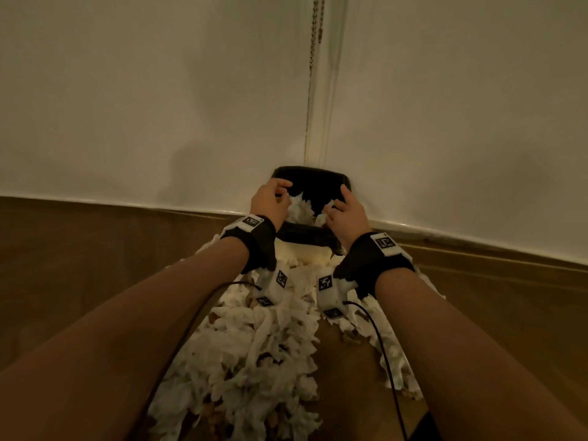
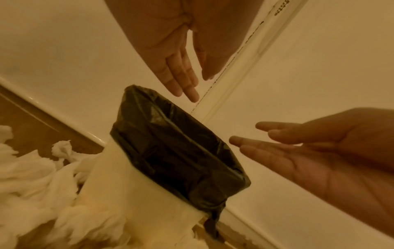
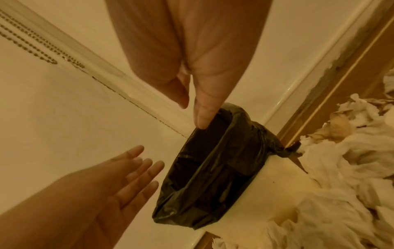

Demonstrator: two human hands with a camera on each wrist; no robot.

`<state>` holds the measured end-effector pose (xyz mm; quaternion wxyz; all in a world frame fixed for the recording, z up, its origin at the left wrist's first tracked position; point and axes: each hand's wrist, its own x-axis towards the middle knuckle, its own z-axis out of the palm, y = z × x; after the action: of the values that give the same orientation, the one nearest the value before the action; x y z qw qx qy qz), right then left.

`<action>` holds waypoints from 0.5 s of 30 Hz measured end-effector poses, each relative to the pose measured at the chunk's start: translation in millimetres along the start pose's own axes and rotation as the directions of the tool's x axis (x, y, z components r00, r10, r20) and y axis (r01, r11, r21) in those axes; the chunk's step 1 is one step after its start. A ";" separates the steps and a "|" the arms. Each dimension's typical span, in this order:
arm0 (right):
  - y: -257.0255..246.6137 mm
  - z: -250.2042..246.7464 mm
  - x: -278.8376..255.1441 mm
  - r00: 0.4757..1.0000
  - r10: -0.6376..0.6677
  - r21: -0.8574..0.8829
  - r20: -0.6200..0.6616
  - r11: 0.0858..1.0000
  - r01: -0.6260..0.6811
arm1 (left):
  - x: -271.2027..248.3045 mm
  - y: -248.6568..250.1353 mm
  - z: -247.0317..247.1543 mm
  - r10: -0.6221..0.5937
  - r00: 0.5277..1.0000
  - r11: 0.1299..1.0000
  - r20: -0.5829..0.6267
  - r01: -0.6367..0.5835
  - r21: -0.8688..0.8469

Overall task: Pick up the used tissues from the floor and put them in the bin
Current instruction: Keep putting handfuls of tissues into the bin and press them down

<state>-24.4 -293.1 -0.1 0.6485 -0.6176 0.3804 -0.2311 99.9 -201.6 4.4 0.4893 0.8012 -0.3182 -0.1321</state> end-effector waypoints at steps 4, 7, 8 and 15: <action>-5.0 -1.4 -9.9 0.998 0.012 -0.019 -0.064 1.000 -0.014 | -22.6 -16.4 -8.5 -0.005 0.999 1.000 0.040 0.004 0.018; -15.0 -2.6 -31.7 0.997 0.069 0.230 -0.033 0.971 -0.060 | -46.1 -24.6 -16.5 -0.052 0.996 0.998 0.073 0.049 0.040; -20.4 -2.6 -41.2 0.995 0.103 0.347 -0.018 0.933 -0.090 | -55.6 -26.6 -19.1 -0.071 0.994 0.997 0.088 0.067 0.049; -23.7 2.7 -98.3 0.972 0.213 0.466 0.102 0.853 -0.235 | -135.7 -42.4 -32.0 -0.205 0.941 0.976 0.268 0.174 0.132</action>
<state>-77.7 -218.9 43.3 0.8109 -0.3966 0.3662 -0.2258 29.4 -79.0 -30.3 0.3811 0.8262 -0.3121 -0.2734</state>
